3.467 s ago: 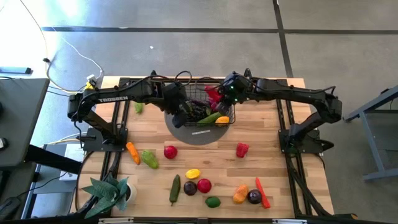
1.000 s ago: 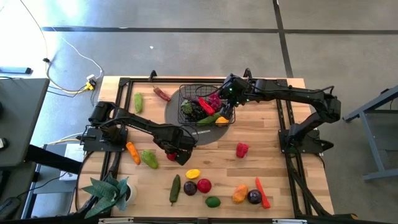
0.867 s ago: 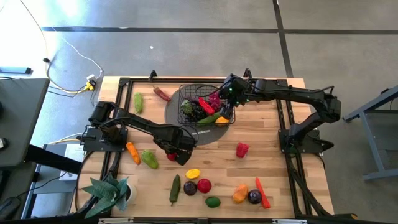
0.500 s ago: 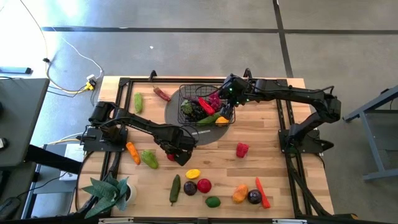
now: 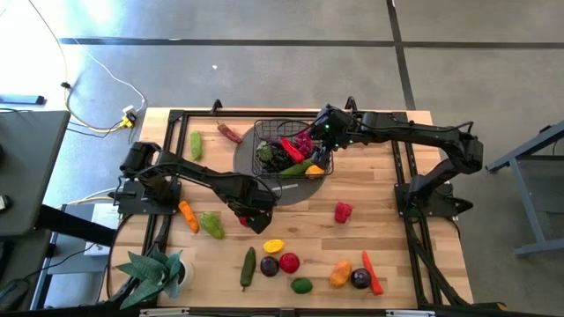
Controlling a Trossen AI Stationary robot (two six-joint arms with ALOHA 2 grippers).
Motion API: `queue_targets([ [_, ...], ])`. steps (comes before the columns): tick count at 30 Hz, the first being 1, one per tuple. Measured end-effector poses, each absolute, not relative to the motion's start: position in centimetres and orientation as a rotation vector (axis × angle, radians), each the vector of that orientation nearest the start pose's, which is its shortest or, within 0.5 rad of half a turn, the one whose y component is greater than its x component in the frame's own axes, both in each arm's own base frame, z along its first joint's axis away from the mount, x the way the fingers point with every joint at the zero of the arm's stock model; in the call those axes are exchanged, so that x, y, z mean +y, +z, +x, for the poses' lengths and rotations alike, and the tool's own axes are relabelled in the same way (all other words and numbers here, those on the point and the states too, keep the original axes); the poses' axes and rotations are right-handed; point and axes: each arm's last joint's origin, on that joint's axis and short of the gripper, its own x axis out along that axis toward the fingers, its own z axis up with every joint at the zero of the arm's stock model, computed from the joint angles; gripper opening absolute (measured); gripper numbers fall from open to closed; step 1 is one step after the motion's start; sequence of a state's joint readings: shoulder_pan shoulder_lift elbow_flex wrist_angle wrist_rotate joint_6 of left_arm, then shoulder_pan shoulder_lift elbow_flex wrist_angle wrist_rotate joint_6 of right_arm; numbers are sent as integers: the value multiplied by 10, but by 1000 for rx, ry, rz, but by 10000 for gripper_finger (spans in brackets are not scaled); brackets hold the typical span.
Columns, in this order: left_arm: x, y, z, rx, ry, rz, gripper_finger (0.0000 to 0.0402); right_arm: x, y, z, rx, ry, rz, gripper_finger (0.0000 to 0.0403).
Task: Build produce basket
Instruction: Put the top red tomato into the black mesh basket
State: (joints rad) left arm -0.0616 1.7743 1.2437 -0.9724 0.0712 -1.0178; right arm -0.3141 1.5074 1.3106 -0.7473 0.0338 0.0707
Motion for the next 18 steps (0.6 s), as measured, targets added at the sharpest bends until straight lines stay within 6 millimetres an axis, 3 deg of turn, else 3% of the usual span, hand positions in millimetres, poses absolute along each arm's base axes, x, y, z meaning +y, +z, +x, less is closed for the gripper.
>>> queue_targets([
  [12,-11,250,318,1157,680,-783,187,-108,301,293,918,-505,169,249],
  [18,12,284,312,1013,688,-681,187,-111,301,292,908,-532,210,249],
])
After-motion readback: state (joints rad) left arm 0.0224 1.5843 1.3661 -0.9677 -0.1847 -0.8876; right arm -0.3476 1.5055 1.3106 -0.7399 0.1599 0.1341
